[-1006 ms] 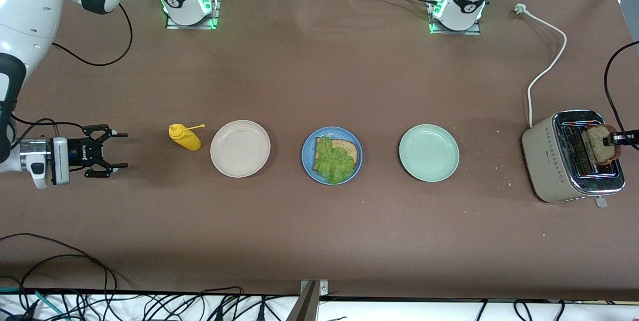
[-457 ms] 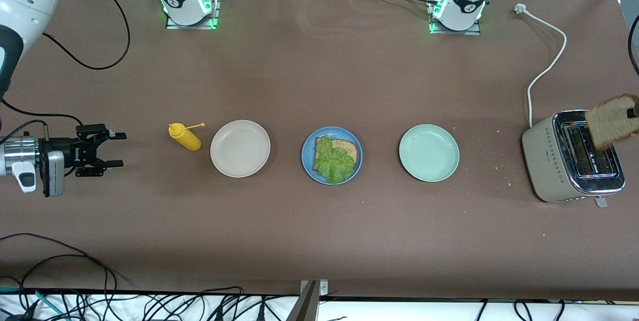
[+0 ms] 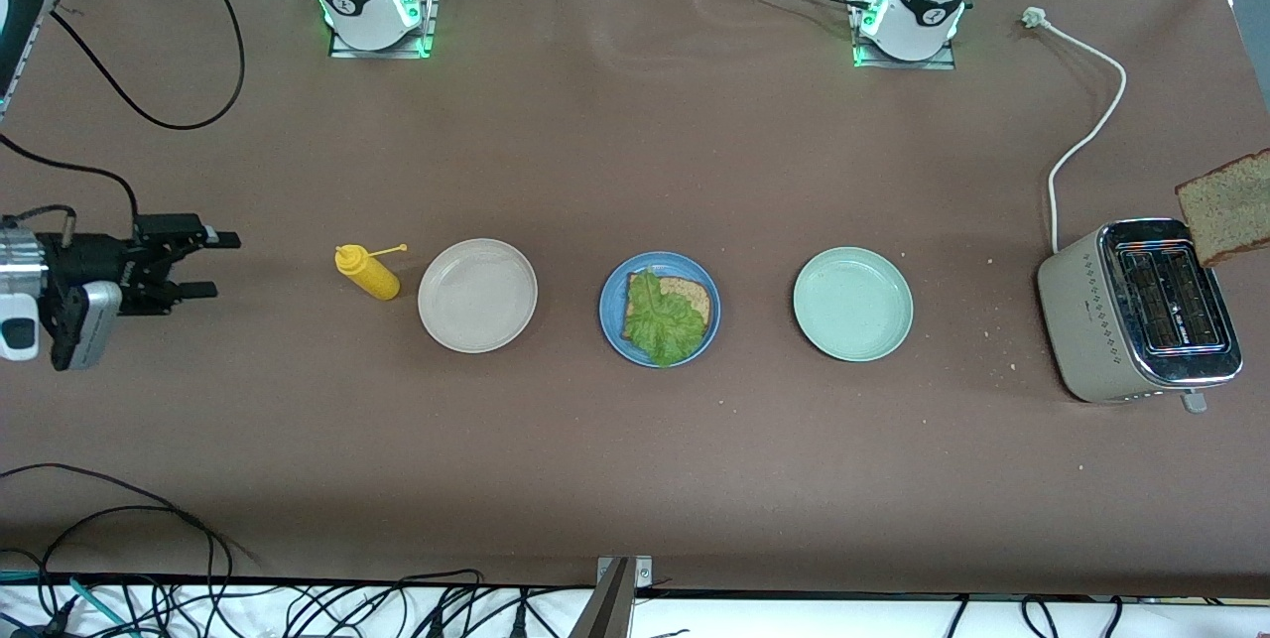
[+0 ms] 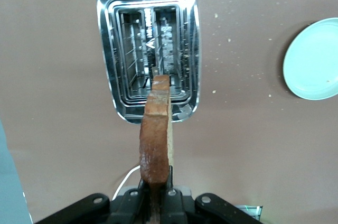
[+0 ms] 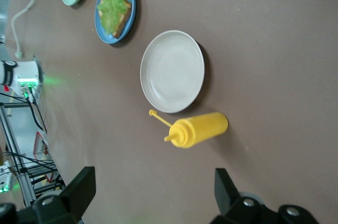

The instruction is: Make sandwich in blue plate with both arms

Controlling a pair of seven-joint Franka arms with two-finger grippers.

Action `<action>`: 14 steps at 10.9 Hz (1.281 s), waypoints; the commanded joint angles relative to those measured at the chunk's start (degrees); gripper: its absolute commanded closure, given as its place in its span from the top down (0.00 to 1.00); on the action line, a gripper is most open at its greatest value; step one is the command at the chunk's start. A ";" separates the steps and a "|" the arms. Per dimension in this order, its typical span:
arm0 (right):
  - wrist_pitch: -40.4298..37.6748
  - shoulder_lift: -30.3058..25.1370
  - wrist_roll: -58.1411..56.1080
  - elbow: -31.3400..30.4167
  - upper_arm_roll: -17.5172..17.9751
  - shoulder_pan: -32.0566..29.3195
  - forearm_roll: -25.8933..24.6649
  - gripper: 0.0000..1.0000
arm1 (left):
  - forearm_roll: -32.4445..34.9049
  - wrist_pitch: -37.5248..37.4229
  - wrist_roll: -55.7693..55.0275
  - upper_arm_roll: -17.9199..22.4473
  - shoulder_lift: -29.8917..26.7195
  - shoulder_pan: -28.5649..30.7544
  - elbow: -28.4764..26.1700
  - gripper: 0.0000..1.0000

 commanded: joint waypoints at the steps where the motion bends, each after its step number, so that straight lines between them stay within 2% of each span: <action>1: -4.24 -5.66 6.88 0.25 -0.42 2.64 -7.18 1.00 | -0.41 -1.92 0.38 -2.80 0.54 -0.22 2.43 0.00; 3: -6.98 -7.51 13.81 4.02 0.80 2.83 -13.23 1.00 | -1.20 -1.92 0.28 -3.60 1.15 -1.44 2.43 0.00; 4: -7.07 -9.00 16.55 3.87 2.11 3.26 -16.13 1.00 | -2.86 -1.92 -0.06 -3.60 1.77 -2.06 2.26 0.00; 5: -6.20 -10.49 20.40 2.21 5.87 2.92 -21.47 1.00 | -5.66 -0.44 -0.07 -3.69 2.47 -2.32 0.69 0.00; 6: -2.98 -13.72 23.66 -2.24 10.43 2.22 -27.18 1.00 | -7.51 -0.26 -0.24 -3.78 2.39 -4.24 -0.89 0.00; 7: 3.15 -18.80 25.26 -10.12 14.48 1.25 -32.28 1.00 | -8.23 -0.43 -2.94 -3.86 2.91 -5.48 -1.34 0.00; 8: 10.08 -23.81 26.93 -19.42 18.17 -1.19 -35.29 1.00 | -9.80 -0.43 -6.97 -3.87 4.13 -7.06 -0.74 0.00; 9: 16.07 -27.17 27.99 -26.13 21.43 -3.91 -36.10 1.00 | -10.78 -0.26 -8.40 -3.87 4.84 -8.64 -1.17 0.00; 10: 19.78 -28.68 29.57 -30.54 22.77 -5.51 -37.76 1.00 | -14.00 -0.25 -8.76 -3.78 5.37 -10.48 -1.78 0.00; 11: 21.39 -30.44 34.37 -33.98 24.17 -5.96 -39.43 1.00 | -17.43 0.36 -9.81 -3.78 6.16 -12.24 -2.57 0.00; 12: 22.88 -32.20 41.73 -35.67 27.58 -7.18 -41.80 1.00 | -21.12 0.88 -12.61 -3.78 7.47 -13.22 -2.67 0.00; 13: 22.81 -33.61 46.41 -35.51 32.49 -9.72 -44.35 1.00 | -25.68 1.24 -14.55 -3.78 8.88 -14.53 -2.75 0.00; 14: 22.72 -34.75 48.55 -34.55 34.80 -11.22 -44.11 1.00 | -29.55 2.46 -15.87 -3.78 10.02 -16.20 -3.10 0.00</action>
